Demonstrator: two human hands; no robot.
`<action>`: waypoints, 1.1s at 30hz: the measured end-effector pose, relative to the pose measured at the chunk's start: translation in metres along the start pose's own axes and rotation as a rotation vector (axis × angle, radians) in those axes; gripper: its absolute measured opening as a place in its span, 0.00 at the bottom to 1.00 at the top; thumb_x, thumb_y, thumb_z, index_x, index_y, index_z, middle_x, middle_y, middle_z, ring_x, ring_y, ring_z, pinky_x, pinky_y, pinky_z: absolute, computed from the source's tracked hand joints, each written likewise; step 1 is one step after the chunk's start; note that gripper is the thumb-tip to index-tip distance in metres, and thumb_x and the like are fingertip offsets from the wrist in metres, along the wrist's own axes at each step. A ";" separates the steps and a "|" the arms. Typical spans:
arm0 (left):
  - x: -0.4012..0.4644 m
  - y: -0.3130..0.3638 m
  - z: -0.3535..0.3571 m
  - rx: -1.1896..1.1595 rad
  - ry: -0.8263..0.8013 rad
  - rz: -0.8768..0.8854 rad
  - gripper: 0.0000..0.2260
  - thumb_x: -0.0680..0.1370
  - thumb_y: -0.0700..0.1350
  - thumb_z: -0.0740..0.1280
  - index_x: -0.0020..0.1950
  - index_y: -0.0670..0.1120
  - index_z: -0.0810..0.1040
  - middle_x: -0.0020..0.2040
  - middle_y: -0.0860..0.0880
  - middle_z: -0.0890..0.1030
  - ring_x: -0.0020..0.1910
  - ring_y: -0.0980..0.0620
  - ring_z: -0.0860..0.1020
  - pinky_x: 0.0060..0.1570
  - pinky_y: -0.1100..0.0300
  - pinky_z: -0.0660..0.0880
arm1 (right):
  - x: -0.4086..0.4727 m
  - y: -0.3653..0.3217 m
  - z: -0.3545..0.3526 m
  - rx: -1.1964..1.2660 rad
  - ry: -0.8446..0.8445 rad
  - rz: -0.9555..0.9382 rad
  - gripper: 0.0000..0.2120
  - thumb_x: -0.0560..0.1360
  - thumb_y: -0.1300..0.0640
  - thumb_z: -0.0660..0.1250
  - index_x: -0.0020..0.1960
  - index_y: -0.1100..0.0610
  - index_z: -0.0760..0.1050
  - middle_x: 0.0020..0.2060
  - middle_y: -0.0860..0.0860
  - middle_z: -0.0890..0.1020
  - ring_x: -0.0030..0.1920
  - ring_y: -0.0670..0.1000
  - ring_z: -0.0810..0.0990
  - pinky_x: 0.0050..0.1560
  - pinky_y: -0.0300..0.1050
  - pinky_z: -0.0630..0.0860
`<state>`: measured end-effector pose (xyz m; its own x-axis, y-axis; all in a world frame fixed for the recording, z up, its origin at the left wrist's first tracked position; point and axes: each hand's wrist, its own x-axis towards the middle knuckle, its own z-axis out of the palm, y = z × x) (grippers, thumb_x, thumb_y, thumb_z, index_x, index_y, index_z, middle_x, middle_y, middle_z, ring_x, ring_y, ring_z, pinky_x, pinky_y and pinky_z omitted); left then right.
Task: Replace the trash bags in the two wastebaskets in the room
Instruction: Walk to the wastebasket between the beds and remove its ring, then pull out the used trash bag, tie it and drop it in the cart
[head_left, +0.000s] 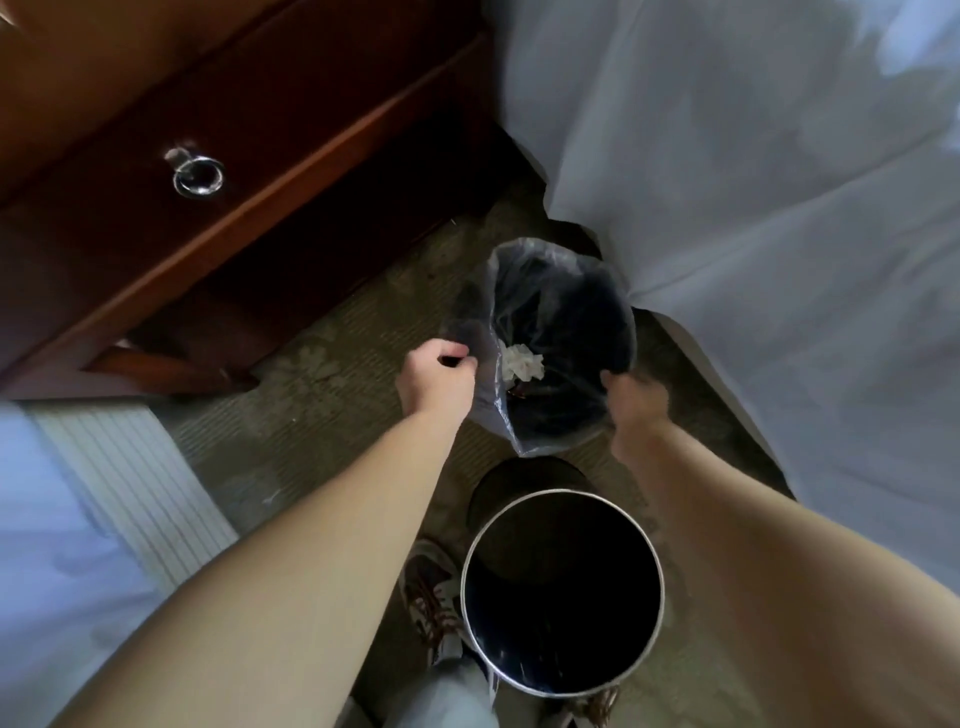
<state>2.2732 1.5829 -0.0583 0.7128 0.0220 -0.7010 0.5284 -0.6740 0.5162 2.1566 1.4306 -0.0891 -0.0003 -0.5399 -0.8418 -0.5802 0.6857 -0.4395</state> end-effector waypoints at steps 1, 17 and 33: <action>-0.003 -0.002 -0.001 0.039 0.010 0.009 0.06 0.75 0.43 0.70 0.51 0.49 0.82 0.51 0.48 0.82 0.49 0.50 0.80 0.37 0.61 0.76 | -0.001 0.004 -0.005 -0.022 0.073 -0.014 0.07 0.73 0.57 0.70 0.51 0.56 0.77 0.55 0.60 0.82 0.55 0.61 0.80 0.60 0.60 0.77; -0.034 0.013 -0.005 -0.071 -0.111 -0.392 0.09 0.73 0.40 0.70 0.53 0.42 0.80 0.51 0.42 0.80 0.46 0.47 0.79 0.45 0.55 0.77 | -0.069 -0.023 -0.038 0.141 -0.128 0.077 0.10 0.75 0.50 0.68 0.49 0.56 0.79 0.41 0.54 0.83 0.39 0.54 0.81 0.38 0.46 0.74; -0.021 0.044 -0.004 -0.156 -0.143 -0.284 0.10 0.73 0.39 0.74 0.53 0.42 0.82 0.40 0.45 0.80 0.36 0.51 0.77 0.28 0.62 0.75 | -0.087 -0.041 -0.037 0.338 -0.109 -0.028 0.16 0.70 0.68 0.72 0.57 0.62 0.76 0.45 0.59 0.82 0.43 0.57 0.81 0.44 0.49 0.76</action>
<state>2.2837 1.5556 -0.0190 0.4616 0.0811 -0.8834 0.7681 -0.5346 0.3523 2.1507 1.4313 0.0139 0.1096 -0.5178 -0.8484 -0.2770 0.8039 -0.5264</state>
